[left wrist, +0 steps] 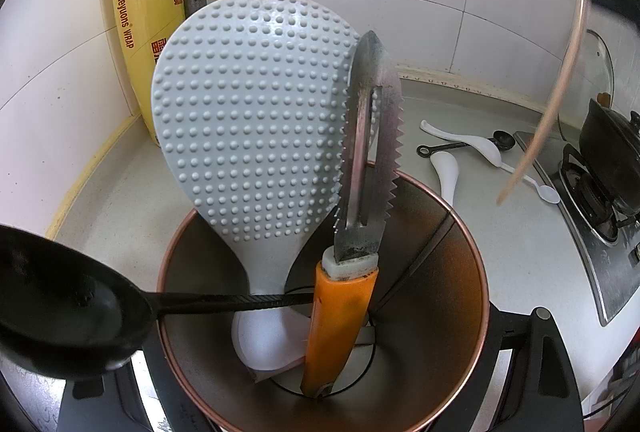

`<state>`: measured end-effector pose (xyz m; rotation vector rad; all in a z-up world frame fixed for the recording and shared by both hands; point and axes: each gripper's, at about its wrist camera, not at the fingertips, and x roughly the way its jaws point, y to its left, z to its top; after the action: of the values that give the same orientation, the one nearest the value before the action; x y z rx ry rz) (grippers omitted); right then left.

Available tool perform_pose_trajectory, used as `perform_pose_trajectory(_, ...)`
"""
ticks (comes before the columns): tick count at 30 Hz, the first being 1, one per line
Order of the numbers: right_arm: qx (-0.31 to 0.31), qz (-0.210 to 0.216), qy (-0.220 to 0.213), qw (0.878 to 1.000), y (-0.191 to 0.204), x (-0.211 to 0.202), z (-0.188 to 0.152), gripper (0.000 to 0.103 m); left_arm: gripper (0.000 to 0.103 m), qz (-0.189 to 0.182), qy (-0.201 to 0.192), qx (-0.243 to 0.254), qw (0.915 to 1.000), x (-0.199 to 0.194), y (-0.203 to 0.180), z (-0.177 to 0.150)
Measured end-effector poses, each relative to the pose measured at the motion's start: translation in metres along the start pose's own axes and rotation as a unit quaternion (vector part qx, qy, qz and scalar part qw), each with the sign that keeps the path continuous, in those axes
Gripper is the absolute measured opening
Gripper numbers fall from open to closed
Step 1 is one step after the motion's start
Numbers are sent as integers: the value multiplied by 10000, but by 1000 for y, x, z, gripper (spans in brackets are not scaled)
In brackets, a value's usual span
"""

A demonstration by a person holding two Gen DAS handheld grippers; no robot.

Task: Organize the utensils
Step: 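Lift the chopsticks upright and carry them toward the red holder, then lower the chopsticks into the red holder and open the right gripper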

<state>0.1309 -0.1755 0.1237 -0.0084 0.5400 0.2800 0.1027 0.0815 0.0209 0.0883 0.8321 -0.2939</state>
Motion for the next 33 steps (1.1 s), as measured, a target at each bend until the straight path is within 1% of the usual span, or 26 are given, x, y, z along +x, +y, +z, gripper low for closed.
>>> perform_pose_trajectory(7,-254,553,-484,9970,26,-25,32,12,90,7,1,-7,10000,0,-1,0)
perform_pose_trajectory(12,-413,980,-632,9923,47,-33,41,12,90,9,1,-10,10000,0,-1,0)
perform_pose_trajectory(17,-502,1248,-532,9895,64,-32,37,12,90,9,1,-10,10000,0,-1,0)
perform_pose_trajectory(20,-532,1322,-472,9887,69,-29,35,12,90,10,2,-12,10000,0,-1,0)
perform_pose_trajectory(28,-539,1347,-149,9893,74,-14,24,12,90,13,2,-16,10000,0,-1,0)
perform_pose_trajectory(33,-511,1334,137,9897,74,-3,16,12,90,12,4,-14,10000,0,-1,0)
